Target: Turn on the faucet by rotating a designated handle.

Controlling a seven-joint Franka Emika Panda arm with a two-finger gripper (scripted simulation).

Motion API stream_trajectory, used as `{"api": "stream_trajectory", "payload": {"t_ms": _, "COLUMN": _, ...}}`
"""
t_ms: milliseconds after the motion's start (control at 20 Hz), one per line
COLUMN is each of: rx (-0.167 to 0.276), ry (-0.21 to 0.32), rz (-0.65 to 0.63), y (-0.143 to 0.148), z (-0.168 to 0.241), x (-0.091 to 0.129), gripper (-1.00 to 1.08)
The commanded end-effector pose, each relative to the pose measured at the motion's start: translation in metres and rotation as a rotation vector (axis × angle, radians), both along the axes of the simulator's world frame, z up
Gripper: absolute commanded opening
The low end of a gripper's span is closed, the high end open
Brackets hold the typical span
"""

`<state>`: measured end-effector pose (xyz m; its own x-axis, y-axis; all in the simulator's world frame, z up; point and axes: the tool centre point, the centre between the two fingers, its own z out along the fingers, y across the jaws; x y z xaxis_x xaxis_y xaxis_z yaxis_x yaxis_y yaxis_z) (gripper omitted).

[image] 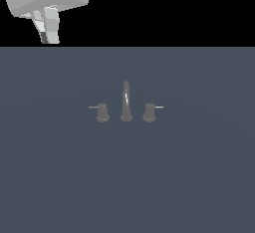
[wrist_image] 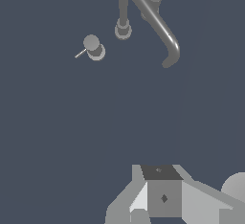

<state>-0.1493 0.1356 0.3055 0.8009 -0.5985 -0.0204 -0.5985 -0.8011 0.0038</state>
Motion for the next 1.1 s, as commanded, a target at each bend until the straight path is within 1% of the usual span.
{"api": "stream_trajectory", "payload": {"t_ms": 0, "rx": 0.002, "ry": -0.001, "rz": -0.05, "y": 0.006, "z": -0.013, "x": 0.012, "gripper": -1.0}}
{"api": "stream_trajectory", "payload": {"t_ms": 500, "rx": 0.003, "ry": -0.004, "rz": -0.227, "y": 0.023, "z": -0.061, "x": 0.057, "gripper": -1.0}}
{"api": "stream_trajectory", "payload": {"t_ms": 1050, "rx": -0.001, "ry": -0.007, "rz": -0.417, "y": 0.03, "z": -0.112, "x": 0.108, "gripper": -1.0}}
